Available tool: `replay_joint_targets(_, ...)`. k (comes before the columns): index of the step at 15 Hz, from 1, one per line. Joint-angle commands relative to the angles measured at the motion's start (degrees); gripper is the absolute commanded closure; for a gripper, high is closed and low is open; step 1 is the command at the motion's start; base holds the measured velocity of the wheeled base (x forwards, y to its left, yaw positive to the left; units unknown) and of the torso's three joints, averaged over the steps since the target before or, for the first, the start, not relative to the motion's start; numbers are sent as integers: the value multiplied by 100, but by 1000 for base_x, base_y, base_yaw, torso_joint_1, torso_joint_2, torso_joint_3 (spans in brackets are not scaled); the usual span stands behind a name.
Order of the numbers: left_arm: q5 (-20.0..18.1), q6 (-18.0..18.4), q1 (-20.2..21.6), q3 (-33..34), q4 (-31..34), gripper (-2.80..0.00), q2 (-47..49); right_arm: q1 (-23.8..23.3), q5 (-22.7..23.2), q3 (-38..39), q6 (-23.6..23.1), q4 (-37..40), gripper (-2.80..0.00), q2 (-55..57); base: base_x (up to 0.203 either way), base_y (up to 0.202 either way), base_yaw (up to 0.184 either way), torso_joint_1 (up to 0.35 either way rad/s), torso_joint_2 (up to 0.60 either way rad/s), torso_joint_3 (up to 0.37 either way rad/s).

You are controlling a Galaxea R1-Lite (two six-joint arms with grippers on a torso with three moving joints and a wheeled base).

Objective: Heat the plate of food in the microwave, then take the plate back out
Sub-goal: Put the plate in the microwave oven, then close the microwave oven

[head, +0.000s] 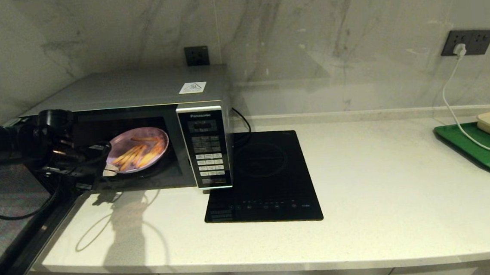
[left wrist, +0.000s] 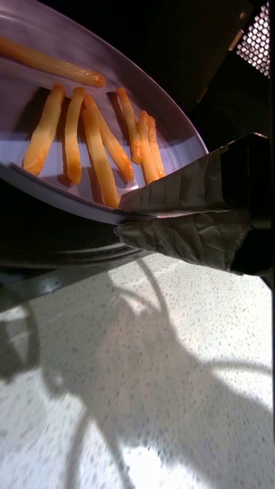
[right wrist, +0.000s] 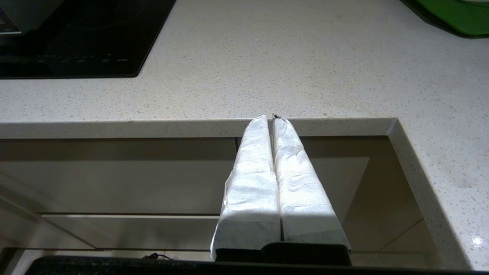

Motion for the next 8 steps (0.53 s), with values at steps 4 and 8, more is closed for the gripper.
replay_joint_targets(4, -14, -44, 7, 36, -225, 0, 54, 0, -3, 0, 3, 5, 0, 5, 0, 0, 0, 0, 0, 0)
replay_joint_targets(8, -49, -35, 9, 45, -245, 0, 61, 0, -3, 0, 3, 5, 0, 5, 0, 0, 0, 0, 0, 0)
